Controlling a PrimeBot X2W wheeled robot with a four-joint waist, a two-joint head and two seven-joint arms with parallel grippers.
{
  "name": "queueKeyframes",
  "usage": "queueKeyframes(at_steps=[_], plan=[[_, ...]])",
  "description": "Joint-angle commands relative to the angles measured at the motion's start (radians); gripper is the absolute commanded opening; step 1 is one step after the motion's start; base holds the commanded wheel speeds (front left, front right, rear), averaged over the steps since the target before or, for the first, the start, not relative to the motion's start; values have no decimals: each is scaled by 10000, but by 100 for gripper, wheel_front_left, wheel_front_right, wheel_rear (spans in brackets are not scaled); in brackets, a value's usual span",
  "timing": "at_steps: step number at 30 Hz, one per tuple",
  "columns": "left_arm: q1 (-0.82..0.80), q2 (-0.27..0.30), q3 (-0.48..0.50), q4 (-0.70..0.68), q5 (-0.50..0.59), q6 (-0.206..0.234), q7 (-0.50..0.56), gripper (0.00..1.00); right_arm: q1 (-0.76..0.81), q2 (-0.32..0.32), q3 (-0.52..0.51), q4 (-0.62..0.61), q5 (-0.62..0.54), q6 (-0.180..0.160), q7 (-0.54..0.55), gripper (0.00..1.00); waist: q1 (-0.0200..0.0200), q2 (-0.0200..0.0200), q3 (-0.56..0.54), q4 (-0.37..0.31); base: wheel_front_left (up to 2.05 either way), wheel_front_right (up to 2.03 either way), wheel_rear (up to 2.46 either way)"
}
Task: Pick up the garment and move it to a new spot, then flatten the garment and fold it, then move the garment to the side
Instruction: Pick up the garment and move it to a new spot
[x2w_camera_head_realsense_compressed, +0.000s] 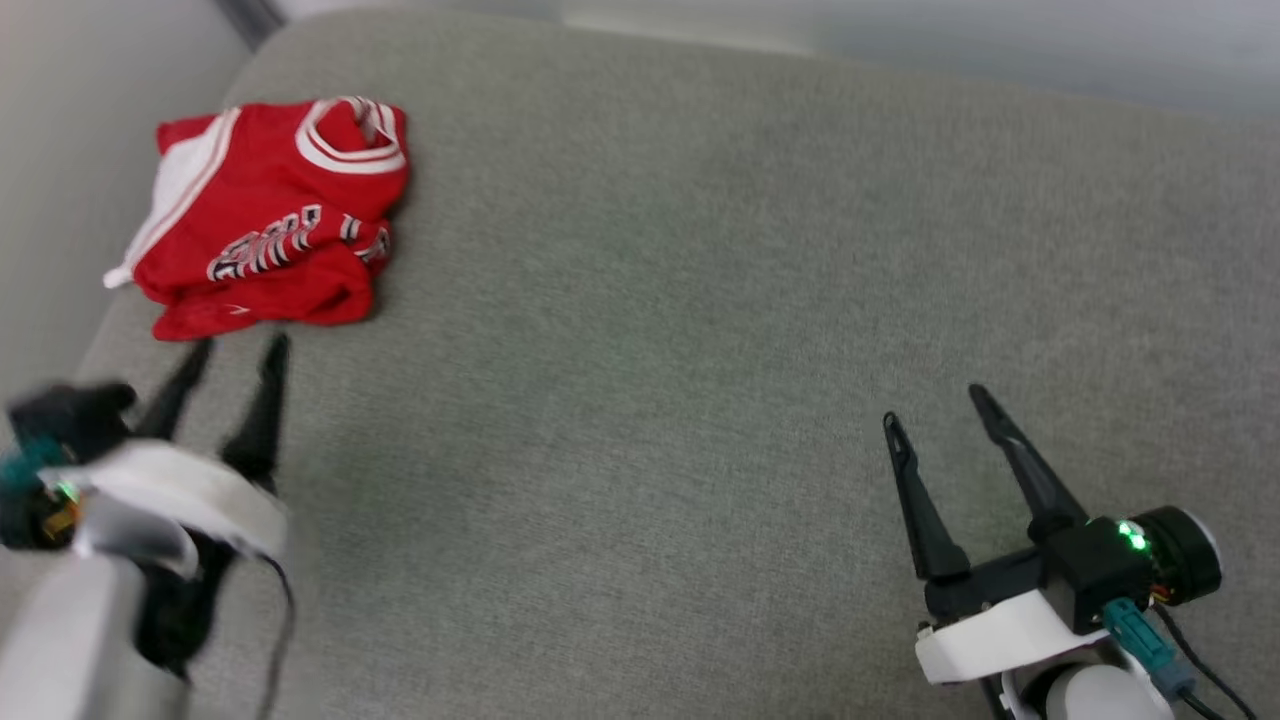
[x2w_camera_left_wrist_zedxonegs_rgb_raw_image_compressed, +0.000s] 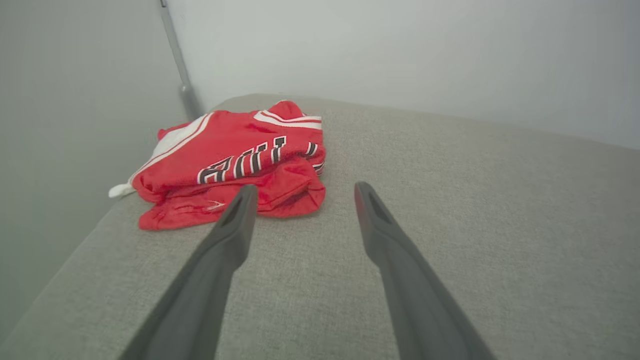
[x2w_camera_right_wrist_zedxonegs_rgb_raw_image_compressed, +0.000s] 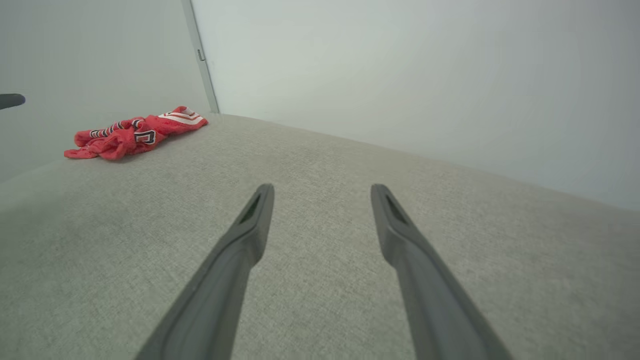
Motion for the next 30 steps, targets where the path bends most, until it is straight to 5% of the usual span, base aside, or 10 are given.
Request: queueKeyframes(at_steps=[1, 8, 17, 28, 29, 30], plan=[[-468, 369, -45, 141, -456, -6, 353, 100, -199, -10, -32, -87, -142, -5, -21, 100, -1, 0, 847, -365, 0, 0, 0], [-3035, 2774, -1132, 1085, -3071, -4, 3230, 100, -548, -128, -351, -606, -601, -7, -23, 100, -1, 0, 2168, -651, 0, 0, 0], [-5217, 4505, -2458, 1765, -5944, -6, 6682, 100, -560, -199, -344, -1180, -1063, -8, -13, 100, -1, 0, 3463, -1097, 0, 0, 0], [-5735, 4681, -4093, 2871, -6495, 11, 7615, 98, -593, -271, -547, -1287, -1298, -14, 60, 100, -1, 0, 4127, -1310, 0, 0, 0], [-5757, 4626, -4184, 2991, -6593, 11, 7606, 17, -601, -274, -564, -1271, -1320, -16, 60, 100, -1, 0, 4125, -1314, 0, 0, 0], [-5775, 4583, -4296, 3049, -6661, 11, 7580, 0, -624, -273, -582, -1251, -1336, -16, 61, 100, -1, 0, 4106, -1316, 0, 0, 0]])
